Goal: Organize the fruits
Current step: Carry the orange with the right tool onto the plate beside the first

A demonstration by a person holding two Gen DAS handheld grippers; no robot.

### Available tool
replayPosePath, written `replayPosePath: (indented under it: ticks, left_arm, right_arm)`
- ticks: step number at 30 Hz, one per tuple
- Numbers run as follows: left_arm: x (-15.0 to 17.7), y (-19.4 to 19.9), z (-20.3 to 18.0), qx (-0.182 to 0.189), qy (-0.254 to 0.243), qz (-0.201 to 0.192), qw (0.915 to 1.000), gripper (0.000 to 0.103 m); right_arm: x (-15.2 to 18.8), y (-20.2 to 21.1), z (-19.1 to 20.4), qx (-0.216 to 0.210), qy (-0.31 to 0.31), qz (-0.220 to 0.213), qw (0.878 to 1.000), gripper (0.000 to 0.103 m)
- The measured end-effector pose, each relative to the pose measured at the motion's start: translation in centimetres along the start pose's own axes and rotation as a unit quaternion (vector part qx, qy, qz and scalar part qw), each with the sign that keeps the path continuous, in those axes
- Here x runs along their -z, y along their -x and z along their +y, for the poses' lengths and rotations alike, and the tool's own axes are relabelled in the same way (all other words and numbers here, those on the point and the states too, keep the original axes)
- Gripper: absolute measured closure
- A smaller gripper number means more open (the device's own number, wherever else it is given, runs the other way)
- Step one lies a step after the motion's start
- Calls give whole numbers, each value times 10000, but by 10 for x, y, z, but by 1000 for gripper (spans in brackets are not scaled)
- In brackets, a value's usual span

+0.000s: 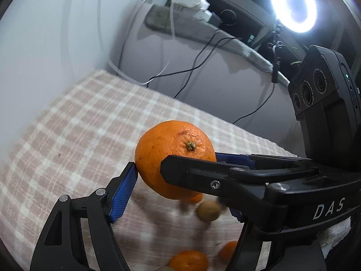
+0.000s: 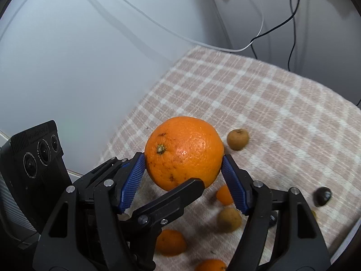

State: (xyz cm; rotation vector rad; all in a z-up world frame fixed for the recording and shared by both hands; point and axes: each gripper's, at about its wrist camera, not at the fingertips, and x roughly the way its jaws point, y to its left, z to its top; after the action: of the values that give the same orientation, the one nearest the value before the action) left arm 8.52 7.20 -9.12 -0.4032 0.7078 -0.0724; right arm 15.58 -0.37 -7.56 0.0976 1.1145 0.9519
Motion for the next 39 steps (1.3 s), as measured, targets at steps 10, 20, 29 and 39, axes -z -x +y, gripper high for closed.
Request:
replayPosePath:
  ticks: [10,20,29,39]
  left_arm:
    - [-3,-5,-70,303,-577,0,9979,32]
    - [5,-34,-153,758,-1168,268,9899,32]
    - [17,-66,-213,1053,-1548,613,9804,31]
    - [27,-100,-246,1184,-1802,974,9716,31]
  right_arm:
    - [14,64,-31,154,-272,-493,9983,31]
    - [42,128,-89,459,-762,-858,9923,31]
    - [69,174,-142,736,-1252,-1063,9837,31]
    - [94,199,-184,908,-1668,-1123,9754,31]
